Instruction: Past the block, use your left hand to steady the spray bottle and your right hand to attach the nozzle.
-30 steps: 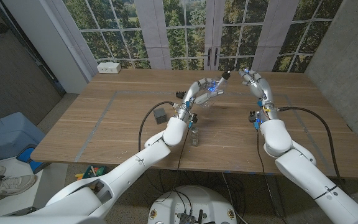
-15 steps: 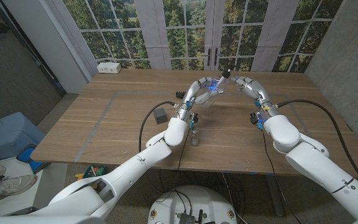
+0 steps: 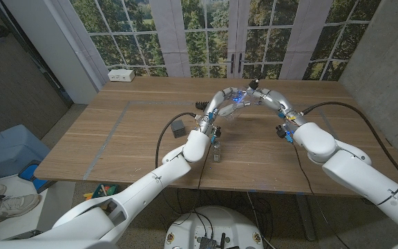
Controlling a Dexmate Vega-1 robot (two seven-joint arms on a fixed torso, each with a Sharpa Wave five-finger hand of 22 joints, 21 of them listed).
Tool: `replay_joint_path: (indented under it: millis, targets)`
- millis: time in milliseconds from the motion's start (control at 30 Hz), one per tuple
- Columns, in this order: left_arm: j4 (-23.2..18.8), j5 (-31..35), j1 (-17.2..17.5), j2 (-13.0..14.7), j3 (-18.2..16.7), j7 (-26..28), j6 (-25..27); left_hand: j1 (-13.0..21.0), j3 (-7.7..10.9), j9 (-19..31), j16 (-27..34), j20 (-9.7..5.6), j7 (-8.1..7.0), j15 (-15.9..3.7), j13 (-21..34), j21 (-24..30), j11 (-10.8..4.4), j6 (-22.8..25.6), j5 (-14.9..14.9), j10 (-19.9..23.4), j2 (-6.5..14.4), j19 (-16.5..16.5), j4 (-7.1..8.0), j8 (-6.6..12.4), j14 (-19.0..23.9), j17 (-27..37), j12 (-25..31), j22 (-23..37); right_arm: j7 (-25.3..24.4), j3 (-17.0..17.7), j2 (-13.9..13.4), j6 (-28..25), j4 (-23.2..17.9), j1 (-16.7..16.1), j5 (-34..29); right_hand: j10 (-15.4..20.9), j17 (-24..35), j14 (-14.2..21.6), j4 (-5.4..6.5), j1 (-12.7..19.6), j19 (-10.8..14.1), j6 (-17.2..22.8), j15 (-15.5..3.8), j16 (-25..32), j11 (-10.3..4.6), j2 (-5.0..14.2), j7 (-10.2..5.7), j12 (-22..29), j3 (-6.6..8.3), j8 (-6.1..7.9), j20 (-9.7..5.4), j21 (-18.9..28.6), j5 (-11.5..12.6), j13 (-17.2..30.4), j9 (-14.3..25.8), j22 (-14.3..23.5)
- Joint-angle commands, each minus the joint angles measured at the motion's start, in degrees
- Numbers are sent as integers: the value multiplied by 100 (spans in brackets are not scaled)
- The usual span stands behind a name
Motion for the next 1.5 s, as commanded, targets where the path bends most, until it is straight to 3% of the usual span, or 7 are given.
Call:
replay_joint_path:
  millis: [33,567,633,833,1067,1200,1500]
  targets:
    - [-123,90,4,64,89,-88,198,467,946,8,5,-215,-845,-857,33,23,-1250,833,0,1441,1437,-26,905,1153,0,6,47,13,41,-188,-189,-75,-79,160,-94,38,13,31,-11,22,1,-19,-42,-8,-27,-3,3,3,-38,-24,28,-12,-80,-3,-13,10]
    - [-257,268,32,90,155,36,328,475,953,-13,5,-207,-860,-860,27,5,-1250,850,-15,1455,1445,-92,902,1152,3,6,48,12,-608,-457,-94,-603,-377,198,-844,1144,7,780,-327,698,256,973,-494,335,-416,242,-311,392,52,309,-81,48,-590,100,-80,-7]
    - [-266,279,34,87,156,54,341,478,955,-20,8,-207,-855,-861,31,4,-1250,854,-18,1466,1450,-98,901,1150,7,7,55,12,-697,-480,-85,-652,-415,184,-966,1710,105,1169,-369,1023,375,1461,-701,578,-584,334,-508,653,68,549,-159,86,-597,246,-34,-12]
    - [-248,310,33,67,163,131,325,485,961,-46,23,-201,-844,-860,31,-6,-1247,863,-33,1476,1466,-142,903,1140,41,12,59,14,-892,-561,-35,-944,-534,178,-1284,2527,632,1982,-400,1829,678,2256,-1201,1261,-912,487,-797,1182,42,913,-371,220,-563,603,-45,-9]
    - [-241,324,49,29,145,244,339,505,972,-75,39,-196,-829,-873,27,-5,-1246,870,-48,1480,1481,-159,890,1129,79,19,59,16,-823,-545,-68,-1007,-566,197,-1367,2980,2073,2996,-368,2655,1464,2780,-1424,2712,-1012,710,-895,1475,-126,1132,-778,776,-506,950,-123,128]
    - [-228,333,57,5,137,317,343,536,982,-96,46,-196,-813,-884,22,3,-1243,861,-66,1492,1486,-153,857,1114,96,23,61,18,-842,-604,-39,-1077,-563,249,-1483,3808,2422,3422,-369,2961,1585,3618,-1449,2932,-1028,1004,-967,1763,67,1475,-1053,1057,-459,1034,-150,228]
    - [-212,206,61,17,99,280,300,714,934,-218,84,-148,-683,-866,-116,53,-1239,673,-347,1282,1485,-187,579,949,109,72,-64,38,-1038,-649,77,-1045,-523,241,-1746,4234,2687,3755,-399,3321,1605,3769,-1486,3023,-1106,1093,-984,1990,214,1532,-1262,1275,-552,1220,-198,279]
